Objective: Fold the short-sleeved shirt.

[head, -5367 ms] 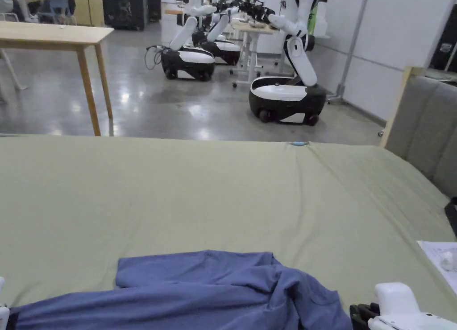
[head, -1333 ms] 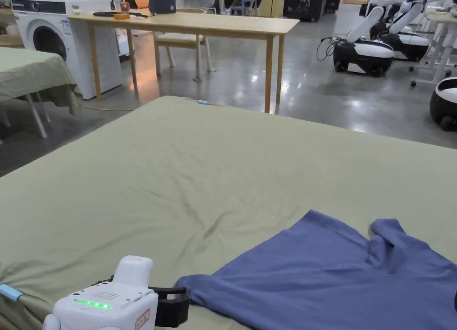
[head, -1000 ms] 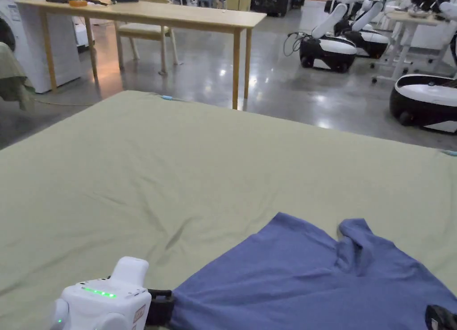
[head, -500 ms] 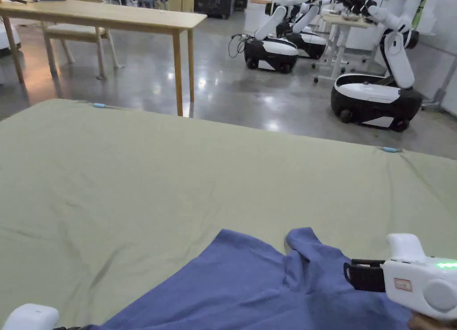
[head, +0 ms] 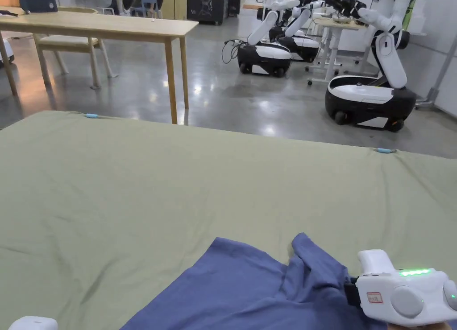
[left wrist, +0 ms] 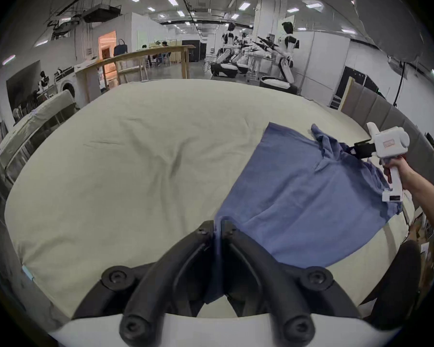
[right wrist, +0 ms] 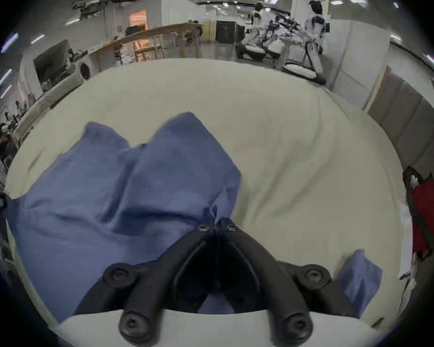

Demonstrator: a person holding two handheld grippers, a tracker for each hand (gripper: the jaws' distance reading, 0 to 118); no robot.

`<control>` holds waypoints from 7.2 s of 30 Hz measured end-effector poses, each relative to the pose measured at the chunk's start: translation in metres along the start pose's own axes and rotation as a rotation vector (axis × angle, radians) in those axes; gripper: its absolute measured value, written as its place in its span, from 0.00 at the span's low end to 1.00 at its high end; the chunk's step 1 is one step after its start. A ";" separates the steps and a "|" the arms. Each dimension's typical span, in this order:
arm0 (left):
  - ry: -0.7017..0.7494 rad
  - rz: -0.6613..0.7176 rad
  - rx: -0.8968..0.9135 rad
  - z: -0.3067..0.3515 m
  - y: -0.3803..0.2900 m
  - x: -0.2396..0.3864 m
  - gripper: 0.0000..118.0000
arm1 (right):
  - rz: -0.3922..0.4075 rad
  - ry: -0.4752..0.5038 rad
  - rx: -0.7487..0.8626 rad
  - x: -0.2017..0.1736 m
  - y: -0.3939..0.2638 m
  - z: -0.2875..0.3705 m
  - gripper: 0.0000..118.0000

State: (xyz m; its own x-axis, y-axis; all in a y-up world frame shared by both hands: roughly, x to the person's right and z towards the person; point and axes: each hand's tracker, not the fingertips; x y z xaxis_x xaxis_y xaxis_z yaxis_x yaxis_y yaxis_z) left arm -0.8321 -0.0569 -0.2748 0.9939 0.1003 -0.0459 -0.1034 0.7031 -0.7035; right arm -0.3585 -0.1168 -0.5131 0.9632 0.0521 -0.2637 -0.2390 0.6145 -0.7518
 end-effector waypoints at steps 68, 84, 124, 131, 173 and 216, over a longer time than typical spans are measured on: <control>-0.015 -0.079 0.254 0.097 -0.035 0.039 0.03 | -0.054 -0.119 0.400 0.048 -0.176 0.299 0.04; -0.007 -0.096 0.246 0.143 -0.112 0.073 0.99 | -0.046 -0.033 0.405 -0.026 -0.252 0.309 1.00; 0.091 -0.086 -0.006 0.075 -0.119 0.065 0.04 | -0.197 -0.167 0.091 0.042 -0.304 0.240 0.94; 0.066 -0.047 -0.036 0.068 -0.113 0.040 0.04 | -0.260 -0.031 0.125 0.052 -0.290 0.216 0.08; 0.152 -0.110 0.106 0.055 -0.103 0.042 0.00 | -0.147 0.008 0.342 -0.040 -0.251 0.259 0.01; 0.033 -0.088 0.007 0.027 -0.002 0.044 0.04 | -0.292 -0.079 0.247 0.078 -0.176 0.235 0.08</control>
State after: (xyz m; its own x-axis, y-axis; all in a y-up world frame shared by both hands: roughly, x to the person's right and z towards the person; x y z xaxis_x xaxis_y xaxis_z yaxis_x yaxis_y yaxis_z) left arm -0.7893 -0.0343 -0.2563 0.9999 0.0143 -0.0077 -0.0156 0.7129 -0.7011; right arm -0.2122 -0.0359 -0.2601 0.9951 -0.0987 -0.0061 0.0739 0.7832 -0.6173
